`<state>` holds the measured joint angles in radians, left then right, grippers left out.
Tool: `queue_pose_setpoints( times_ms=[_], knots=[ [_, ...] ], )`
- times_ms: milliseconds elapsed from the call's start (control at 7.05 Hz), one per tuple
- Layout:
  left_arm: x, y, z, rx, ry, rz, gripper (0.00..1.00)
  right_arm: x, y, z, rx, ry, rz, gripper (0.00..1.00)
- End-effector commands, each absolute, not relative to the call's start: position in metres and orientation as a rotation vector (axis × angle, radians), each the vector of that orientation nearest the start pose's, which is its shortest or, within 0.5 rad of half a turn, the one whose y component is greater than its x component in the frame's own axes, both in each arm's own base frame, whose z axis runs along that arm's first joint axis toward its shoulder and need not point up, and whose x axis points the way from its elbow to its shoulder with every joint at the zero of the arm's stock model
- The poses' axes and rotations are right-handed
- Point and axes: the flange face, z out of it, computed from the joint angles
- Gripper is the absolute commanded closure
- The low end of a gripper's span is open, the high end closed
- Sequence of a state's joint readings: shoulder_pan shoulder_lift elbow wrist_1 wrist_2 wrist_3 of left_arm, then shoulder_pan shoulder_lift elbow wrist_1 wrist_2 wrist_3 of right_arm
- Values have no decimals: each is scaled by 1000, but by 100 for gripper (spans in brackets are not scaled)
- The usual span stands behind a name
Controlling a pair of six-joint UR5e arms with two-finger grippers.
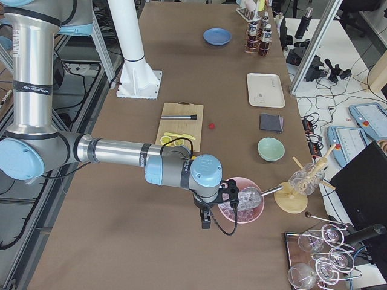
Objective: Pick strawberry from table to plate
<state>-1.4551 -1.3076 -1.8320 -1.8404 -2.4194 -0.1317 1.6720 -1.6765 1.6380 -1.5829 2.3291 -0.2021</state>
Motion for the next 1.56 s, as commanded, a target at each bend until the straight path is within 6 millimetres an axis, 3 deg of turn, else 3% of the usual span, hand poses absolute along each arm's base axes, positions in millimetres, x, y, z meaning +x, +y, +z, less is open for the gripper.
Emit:
queue_pose_setpoints(
  times_ms=[0,425,567,1418],
  knots=[
    [-10,-395,615,129,867,100,3,109,-434,677,69,-758,-78,0],
    [-18,-389,620,137,868,98,3,109,-435,675,72,-756,-77,0],
    [-21,-378,631,114,866,83,3,109,-435,674,72,-755,-76,0],
    [-21,-383,623,133,878,88,4,109,-433,677,67,-756,-75,0]
  ],
)
